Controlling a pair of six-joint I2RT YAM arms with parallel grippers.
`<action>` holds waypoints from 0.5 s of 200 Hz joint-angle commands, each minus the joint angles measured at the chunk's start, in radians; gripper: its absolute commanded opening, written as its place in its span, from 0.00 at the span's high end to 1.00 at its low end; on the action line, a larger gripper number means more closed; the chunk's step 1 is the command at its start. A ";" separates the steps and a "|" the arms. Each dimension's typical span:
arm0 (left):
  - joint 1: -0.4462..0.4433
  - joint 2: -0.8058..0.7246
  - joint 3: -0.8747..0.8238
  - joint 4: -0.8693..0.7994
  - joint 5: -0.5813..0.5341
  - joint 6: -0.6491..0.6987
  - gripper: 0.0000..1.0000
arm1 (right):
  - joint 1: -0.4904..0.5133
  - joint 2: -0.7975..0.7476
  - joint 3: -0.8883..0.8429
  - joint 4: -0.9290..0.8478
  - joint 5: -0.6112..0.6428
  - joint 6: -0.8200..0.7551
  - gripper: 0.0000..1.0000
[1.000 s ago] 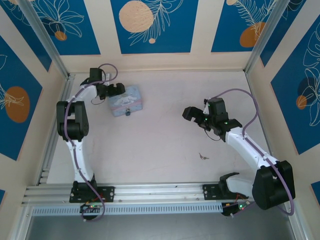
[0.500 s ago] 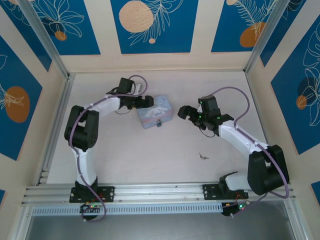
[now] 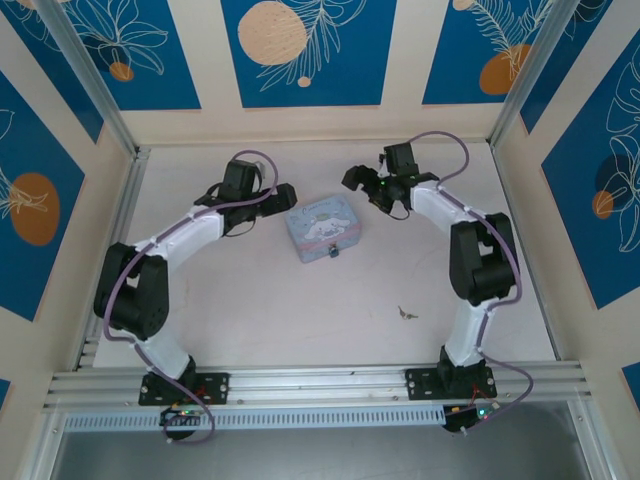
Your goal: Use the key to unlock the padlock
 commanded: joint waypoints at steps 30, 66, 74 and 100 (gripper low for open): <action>0.002 -0.042 -0.099 0.025 0.006 -0.061 0.01 | 0.055 0.019 -0.026 -0.034 -0.078 0.006 0.07; 0.002 -0.070 -0.169 0.064 0.005 -0.061 0.01 | 0.100 -0.090 -0.208 0.095 -0.097 0.053 0.07; 0.002 -0.070 -0.180 0.070 0.008 -0.060 0.01 | 0.112 -0.114 -0.243 0.114 -0.096 0.066 0.07; 0.001 -0.066 -0.213 0.116 0.038 -0.072 0.01 | 0.148 -0.190 -0.335 0.166 -0.087 0.097 0.07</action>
